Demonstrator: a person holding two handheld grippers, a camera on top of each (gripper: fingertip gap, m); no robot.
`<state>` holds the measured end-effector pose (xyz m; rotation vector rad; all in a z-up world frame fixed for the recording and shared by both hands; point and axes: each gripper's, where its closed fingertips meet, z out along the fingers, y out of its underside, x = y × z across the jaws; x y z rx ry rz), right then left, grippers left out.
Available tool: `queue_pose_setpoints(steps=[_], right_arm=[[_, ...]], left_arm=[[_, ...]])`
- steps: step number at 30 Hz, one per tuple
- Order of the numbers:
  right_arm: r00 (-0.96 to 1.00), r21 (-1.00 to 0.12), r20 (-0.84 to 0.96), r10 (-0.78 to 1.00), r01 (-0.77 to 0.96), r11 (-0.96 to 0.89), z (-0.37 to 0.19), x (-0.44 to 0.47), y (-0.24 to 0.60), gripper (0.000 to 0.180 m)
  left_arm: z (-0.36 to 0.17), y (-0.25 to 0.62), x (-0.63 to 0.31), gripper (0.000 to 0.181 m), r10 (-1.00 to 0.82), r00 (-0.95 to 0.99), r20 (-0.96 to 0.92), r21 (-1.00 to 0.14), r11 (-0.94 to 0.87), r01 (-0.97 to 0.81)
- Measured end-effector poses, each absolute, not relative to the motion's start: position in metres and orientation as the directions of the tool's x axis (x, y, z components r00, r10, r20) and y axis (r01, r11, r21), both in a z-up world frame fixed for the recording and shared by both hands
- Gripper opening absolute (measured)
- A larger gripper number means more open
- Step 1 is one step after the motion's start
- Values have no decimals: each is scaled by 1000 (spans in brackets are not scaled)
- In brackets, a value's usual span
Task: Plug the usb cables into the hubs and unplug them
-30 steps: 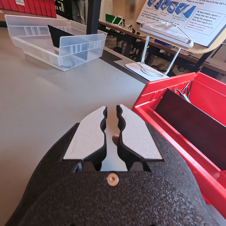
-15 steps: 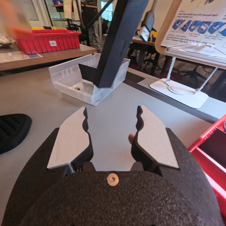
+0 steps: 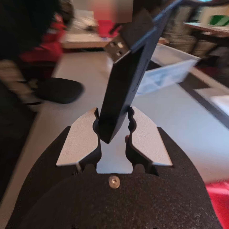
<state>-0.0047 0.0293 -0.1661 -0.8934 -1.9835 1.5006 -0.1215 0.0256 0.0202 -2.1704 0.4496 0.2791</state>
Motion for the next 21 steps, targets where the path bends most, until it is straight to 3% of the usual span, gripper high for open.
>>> queue_pose_setpoints(steps=[4, 8, 16, 21], right_arm=[[-886, -973, -142, 441, 207, 103, -156, 42, -22, 44], [-941, -975, -149, 304, 191, 114, -155, 63, -48, 43], [-940, -965, -116, 320, 183, 186, -163, 65, -44, 43], [-920, -936, -150, 362, 251, 249, -175, 63, -28, 42]], left_arm=[[-13, 25, -130, 6, -247, 923, -295, -728, -567, -385], [-62, 23, -123, 7, -345, 935, -88, -752, -592, -289], [-126, 11, -77, 7, -575, 803, 157, -853, -488, -183], [-152, -1, -56, 6, -629, 731, 263, -851, -509, -133]])
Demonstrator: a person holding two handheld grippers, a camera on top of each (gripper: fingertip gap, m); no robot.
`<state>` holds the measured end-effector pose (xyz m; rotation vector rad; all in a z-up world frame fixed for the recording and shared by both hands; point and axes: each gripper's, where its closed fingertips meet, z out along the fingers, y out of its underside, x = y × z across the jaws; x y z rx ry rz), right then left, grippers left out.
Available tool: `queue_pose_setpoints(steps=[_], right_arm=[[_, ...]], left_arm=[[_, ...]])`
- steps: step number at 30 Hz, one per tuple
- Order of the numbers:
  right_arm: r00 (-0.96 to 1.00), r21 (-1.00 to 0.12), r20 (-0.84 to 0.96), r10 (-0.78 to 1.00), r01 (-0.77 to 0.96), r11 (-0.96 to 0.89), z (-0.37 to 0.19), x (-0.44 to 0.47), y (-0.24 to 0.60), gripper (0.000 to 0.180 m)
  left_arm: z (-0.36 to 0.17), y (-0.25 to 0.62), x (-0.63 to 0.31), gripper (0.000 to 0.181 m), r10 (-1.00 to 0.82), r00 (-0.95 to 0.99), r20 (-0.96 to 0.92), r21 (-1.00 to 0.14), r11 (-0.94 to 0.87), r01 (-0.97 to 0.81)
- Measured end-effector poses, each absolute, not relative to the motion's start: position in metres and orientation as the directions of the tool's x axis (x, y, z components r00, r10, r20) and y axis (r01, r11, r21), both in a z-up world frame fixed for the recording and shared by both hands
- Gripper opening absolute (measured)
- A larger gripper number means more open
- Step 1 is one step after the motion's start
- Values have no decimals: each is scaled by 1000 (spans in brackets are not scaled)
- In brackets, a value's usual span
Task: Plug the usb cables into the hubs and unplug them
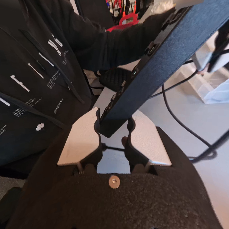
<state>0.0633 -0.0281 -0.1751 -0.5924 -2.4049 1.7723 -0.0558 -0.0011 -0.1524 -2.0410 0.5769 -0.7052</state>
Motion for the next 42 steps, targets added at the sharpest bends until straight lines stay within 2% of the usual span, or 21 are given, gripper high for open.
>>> queue_pose_setpoints(steps=[5, 7, 9, 17, 22, 27, 31, 34, 38, 42], right_arm=[[-900, -887, -235, 368, 354, 298, -202, 72, -23, 41], [-896, -882, -263, 358, 374, 286, -212, 77, -23, 39], [-891, -907, -280, 357, 368, 207, -207, 77, -19, 32], [-842, -907, -334, 423, 409, 99, -213, 74, 14, 26], [-798, -904, -341, 497, 423, 57, -212, 67, 38, 25], [-783, -895, -318, 534, 434, 103, -220, 75, 53, 26], [-822, -872, -303, 483, 443, 208, -230, 95, 48, 26], [-848, -845, -296, 439, 447, 295, -236, 109, 38, 26], [-863, -820, -322, 390, 460, 341, -240, 118, 25, 26], [-872, -793, -323, 368, 461, 398, -245, 124, 17, 26]], left_arm=[[-212, -19, -41, 6, -598, 714, 365, -722, -666, -189], [-233, -24, -46, 7, -563, 768, 306, -667, -702, -249], [-246, -27, -54, 19, -523, 829, 198, -632, -714, -300], [-228, -39, -93, 39, -329, 935, -132, -700, -637, -323], [-198, -57, -93, 48, -307, 947, -95, -788, -559, -260], [-160, -80, -81, 53, -393, 913, 111, -872, -479, -100], [-144, -85, -94, 49, -399, 882, 251, -879, -475, 36], [-167, -77, -103, 49, -343, 884, 318, -794, -606, 51], [-225, -69, -83, 56, -408, 884, 230, -613, -766, -194], [-272, -62, -76, 57, -499, 858, 120, -410, -812, -415]])
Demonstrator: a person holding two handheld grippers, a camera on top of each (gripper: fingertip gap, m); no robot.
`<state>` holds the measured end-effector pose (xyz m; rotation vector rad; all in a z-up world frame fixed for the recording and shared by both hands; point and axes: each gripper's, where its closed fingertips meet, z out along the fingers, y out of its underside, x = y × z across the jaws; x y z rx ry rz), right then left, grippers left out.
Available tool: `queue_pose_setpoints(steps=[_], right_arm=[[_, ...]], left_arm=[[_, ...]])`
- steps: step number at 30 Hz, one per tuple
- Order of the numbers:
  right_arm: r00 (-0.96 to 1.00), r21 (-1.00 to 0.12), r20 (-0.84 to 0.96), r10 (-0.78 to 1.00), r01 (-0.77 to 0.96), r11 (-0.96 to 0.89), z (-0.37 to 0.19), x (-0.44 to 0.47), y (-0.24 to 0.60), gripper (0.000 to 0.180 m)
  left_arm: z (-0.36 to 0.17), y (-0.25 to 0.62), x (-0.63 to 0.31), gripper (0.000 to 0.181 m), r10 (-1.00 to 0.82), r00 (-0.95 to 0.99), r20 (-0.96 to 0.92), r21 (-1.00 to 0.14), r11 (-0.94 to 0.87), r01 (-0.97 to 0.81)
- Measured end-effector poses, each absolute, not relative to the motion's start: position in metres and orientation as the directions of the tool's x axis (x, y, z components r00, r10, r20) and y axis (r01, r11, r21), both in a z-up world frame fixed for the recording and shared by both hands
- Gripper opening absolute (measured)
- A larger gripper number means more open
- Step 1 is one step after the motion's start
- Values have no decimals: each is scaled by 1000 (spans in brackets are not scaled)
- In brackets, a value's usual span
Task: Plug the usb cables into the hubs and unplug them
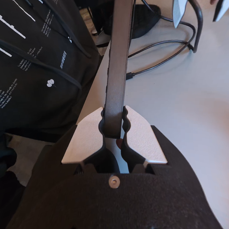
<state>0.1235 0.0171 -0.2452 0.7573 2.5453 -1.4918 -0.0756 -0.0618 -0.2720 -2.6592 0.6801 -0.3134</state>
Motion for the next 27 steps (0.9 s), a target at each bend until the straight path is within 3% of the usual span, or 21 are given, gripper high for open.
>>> queue_pose_setpoints(steps=[4, 7, 10, 13, 17, 22, 27], right_arm=[[-877, -787, -313, 364, 454, 418, -245, 127, 14, 26], [-876, -795, -299, 379, 448, 409, -243, 127, 17, 26], [-869, -818, -275, 411, 436, 374, -241, 124, 22, 26], [-862, -848, -255, 439, 417, 327, -238, 118, 27, 26], [-860, -881, -231, 456, 384, 277, -231, 107, 24, 25], [-834, -917, -274, 478, 377, 131, -215, 87, 13, 26], [-801, -906, -382, 460, 424, -14, -204, 74, 8, 26]], left_arm=[[-304, -68, -76, 58, -586, 806, 83, -191, -803, -564], [-303, -70, -71, 31, -595, 792, 137, -165, -802, -574], [-304, -72, -65, 22, -622, 771, 135, -180, -781, -598], [-304, -69, -54, 10, -648, 755, 103, -252, -751, -610], [-303, -59, -40, 7, -632, 769, 96, -384, -736, -558], [-245, -29, -7, 5, -591, 741, 320, -751, -635, -182], [-216, -24, 19, 4, -675, 629, 385, -851, -523, -40]])
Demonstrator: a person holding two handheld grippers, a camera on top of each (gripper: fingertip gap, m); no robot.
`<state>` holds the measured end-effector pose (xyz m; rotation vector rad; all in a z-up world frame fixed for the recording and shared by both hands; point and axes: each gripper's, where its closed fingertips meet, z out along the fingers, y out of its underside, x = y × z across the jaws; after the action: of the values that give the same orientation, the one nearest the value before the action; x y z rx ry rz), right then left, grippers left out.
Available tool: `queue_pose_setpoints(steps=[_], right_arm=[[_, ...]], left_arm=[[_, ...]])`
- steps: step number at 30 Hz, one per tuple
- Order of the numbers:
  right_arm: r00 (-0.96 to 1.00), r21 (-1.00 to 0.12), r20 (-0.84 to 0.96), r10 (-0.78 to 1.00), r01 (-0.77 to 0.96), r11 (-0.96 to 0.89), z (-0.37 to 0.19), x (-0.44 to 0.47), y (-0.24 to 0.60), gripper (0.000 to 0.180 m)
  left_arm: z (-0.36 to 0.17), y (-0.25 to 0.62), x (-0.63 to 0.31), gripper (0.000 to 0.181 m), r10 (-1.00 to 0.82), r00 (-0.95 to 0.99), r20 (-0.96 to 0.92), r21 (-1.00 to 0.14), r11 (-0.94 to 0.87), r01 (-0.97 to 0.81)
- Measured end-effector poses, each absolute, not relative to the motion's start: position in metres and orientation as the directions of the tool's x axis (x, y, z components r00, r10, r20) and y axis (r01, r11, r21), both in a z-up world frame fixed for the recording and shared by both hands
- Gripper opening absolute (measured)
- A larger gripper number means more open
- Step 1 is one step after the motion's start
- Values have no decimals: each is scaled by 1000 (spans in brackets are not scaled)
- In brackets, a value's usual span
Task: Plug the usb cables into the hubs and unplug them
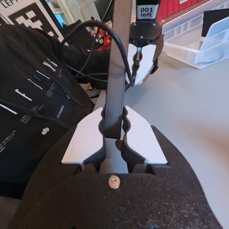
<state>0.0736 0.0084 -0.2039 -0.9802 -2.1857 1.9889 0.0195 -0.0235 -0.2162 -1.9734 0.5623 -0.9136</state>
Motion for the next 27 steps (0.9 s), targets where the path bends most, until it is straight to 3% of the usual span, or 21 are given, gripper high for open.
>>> queue_pose_setpoints(steps=[5, 14, 22, 27], right_arm=[[-788, -899, -385, 480, 438, -2, -210, 66, -5, 26], [-730, -811, -585, 354, 532, -243, -193, 54, -22, 26], [-697, -766, -641, 321, 557, -320, -194, 46, -31, 43], [-713, -772, -632, 303, 545, -329, -194, 46, -33, 35]], left_arm=[[-215, -27, 36, 5, -710, 536, 457, -856, -516, 47], [-201, -36, 50, 5, -776, 396, 491, -869, -473, 150], [-199, -44, 65, 4, -815, 299, 496, -868, -478, 136], [-198, -49, 67, 4, -821, 268, 504, -863, -486, 136]])
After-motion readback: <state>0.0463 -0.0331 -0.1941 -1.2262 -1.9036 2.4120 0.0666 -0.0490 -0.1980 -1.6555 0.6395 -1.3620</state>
